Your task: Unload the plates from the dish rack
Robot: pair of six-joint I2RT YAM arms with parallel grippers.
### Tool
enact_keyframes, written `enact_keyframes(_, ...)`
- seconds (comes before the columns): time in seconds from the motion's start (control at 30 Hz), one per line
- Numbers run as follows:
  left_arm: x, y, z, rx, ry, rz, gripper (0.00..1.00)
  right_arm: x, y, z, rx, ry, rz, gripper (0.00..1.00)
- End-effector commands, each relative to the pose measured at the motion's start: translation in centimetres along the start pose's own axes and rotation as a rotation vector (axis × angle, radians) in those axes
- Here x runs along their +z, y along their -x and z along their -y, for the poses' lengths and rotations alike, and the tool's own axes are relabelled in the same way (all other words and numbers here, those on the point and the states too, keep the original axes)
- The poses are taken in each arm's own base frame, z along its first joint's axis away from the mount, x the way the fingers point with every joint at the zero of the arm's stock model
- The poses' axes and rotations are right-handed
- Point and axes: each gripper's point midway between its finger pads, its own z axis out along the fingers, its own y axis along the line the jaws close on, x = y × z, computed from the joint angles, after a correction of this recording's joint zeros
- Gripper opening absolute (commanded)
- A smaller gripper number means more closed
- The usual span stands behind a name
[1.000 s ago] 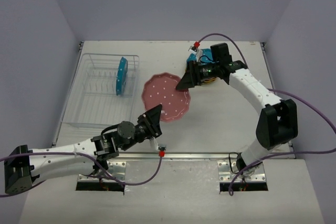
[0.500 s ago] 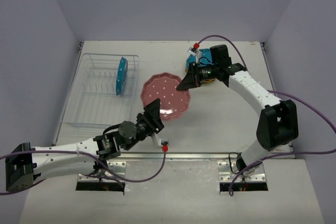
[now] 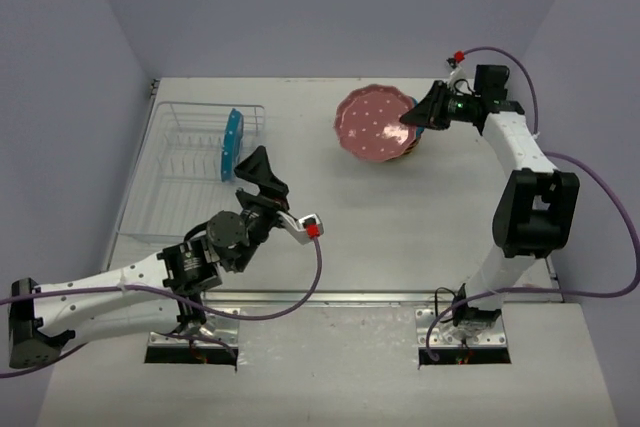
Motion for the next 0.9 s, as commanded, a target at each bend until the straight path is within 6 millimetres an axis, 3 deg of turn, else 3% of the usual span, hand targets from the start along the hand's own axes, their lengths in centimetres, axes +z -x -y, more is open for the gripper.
enact_keyframes(0.0, -0.8, -4.0, 0.1, -0.257, 0.001, -0.177, 1.0, -2.2, 7.4, 0.6, -0.064, -0.064, 0.181, 0.0)
enact_keyframes(0.07, -0.9, -5.9, 1.3, -0.334, -0.059, -0.257, 1.0, -2.2, 8.8, 2.9, -0.051, -0.119, 0.21, 0.0)
enact_keyframes(0.1, -0.9, -6.4, 2.0, -0.321, -0.089, -0.281, 1.0, -2.1, 9.1, 3.5, -0.046, -0.132, 0.214, 0.0)
enact_keyframes(0.13, -0.9, -6.8, 1.6, -0.413, -0.086, -0.303, 1.0, -1.9, 9.3, 4.1, -0.045, -0.142, 0.216, 0.0)
enact_keyframes(0.27, -1.3, -8.8, 3.6, -0.622, -0.211, -0.448, 1.0, -0.8, 10.1, 6.2, -0.045, -0.166, 0.226, 0.0)
enact_keyframes(0.43, -1.8, -9.1, 7.1, -0.831, -0.324, -0.51, 1.0, 0.8, 10.7, 8.5, -0.026, -0.176, 0.221, 0.0)
enact_keyframes(0.87, -1.7, -10.1, 7.3, -0.905, -0.312, -0.551, 1.0, 3.5, 9.7, 11.9, 0.022, -0.15, 0.184, 0.0)
